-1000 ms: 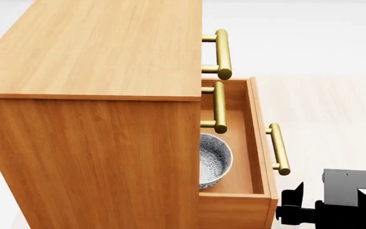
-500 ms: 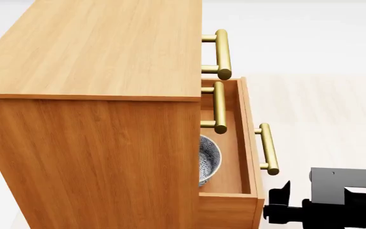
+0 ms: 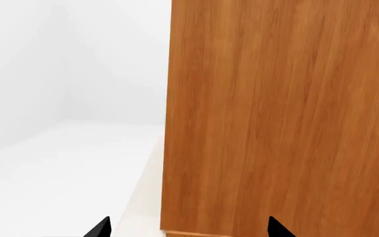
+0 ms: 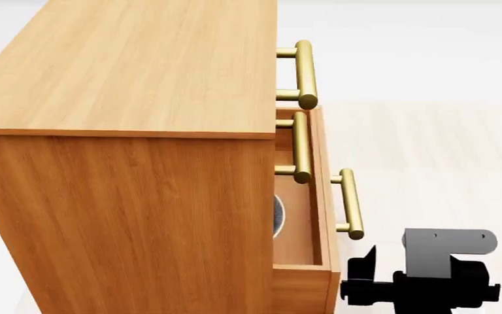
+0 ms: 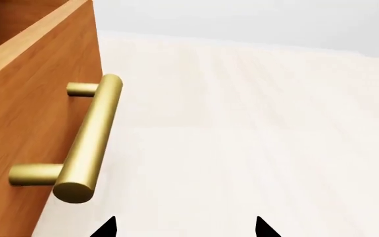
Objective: Put the bowl in the bottom drawer of the cabinet and close it.
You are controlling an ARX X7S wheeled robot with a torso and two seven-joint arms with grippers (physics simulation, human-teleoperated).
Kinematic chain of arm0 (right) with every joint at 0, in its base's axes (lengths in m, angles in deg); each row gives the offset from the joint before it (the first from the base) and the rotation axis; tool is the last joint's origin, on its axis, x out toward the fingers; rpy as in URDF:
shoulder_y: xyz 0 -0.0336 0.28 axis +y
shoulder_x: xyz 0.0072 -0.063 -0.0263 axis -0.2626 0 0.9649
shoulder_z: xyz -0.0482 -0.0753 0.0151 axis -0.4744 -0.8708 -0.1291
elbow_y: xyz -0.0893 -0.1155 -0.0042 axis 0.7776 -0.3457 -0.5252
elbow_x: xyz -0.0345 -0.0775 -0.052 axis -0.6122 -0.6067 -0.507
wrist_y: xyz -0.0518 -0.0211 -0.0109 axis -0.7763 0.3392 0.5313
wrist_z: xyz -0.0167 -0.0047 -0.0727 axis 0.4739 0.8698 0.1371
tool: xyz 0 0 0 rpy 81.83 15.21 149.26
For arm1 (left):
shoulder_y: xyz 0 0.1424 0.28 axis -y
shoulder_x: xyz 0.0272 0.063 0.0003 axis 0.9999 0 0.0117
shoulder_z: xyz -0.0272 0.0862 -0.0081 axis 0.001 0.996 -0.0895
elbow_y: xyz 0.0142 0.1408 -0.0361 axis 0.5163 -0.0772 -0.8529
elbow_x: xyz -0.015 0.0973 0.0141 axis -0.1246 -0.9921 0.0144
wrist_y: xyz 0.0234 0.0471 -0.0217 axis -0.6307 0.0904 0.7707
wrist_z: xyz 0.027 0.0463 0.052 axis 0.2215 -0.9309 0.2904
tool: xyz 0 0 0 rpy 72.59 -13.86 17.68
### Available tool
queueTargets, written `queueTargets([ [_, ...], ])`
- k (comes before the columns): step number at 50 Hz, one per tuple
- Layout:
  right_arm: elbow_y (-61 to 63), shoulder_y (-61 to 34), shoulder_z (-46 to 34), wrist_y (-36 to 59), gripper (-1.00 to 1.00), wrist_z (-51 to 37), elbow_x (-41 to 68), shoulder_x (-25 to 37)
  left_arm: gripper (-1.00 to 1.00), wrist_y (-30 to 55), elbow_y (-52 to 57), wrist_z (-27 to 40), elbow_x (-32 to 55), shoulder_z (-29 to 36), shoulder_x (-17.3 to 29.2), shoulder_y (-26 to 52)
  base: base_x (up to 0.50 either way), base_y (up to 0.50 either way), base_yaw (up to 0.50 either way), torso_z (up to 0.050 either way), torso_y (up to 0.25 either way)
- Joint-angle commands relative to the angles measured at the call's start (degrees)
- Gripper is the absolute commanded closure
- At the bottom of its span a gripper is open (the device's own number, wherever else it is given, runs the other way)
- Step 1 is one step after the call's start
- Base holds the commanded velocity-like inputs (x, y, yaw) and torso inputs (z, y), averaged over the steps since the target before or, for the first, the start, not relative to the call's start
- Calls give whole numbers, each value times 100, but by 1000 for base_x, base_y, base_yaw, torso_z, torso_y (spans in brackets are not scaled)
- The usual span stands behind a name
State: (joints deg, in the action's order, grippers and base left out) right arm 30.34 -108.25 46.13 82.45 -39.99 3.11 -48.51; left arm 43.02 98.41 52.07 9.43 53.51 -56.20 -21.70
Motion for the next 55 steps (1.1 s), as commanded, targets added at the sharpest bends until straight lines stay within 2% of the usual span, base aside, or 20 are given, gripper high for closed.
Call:
queueTargets([
  [1,-56,69,-152,-47,-100,21,86,-131,-100,-200,-233,-67,-26,24,-66,4,0,0,0,0,0],
  [13,-29,17,-214,-24,-100,24,144,-238,-100,91,145,44,52,-4,69,-12,0,0,0,0,0],
  [36,-212,-77,-292,-107,-100,-48,230,-379,-100,70,131,48,50,20,61,-7,0,0,0,0,0],
  [38,-206,-74,-302,-110,-100,-56,238,-396,-100,-139,-143,-33,3,45,-26,12,0,0,0,0,0],
  [41,-193,-71,-302,-87,-100,-79,260,-423,-100,91,155,59,47,25,71,-9,0,0,0,0,0],
  [55,-209,-170,-421,-43,-100,-92,305,-547,-100,50,92,41,58,27,69,11,0,0,0,0,0],
])
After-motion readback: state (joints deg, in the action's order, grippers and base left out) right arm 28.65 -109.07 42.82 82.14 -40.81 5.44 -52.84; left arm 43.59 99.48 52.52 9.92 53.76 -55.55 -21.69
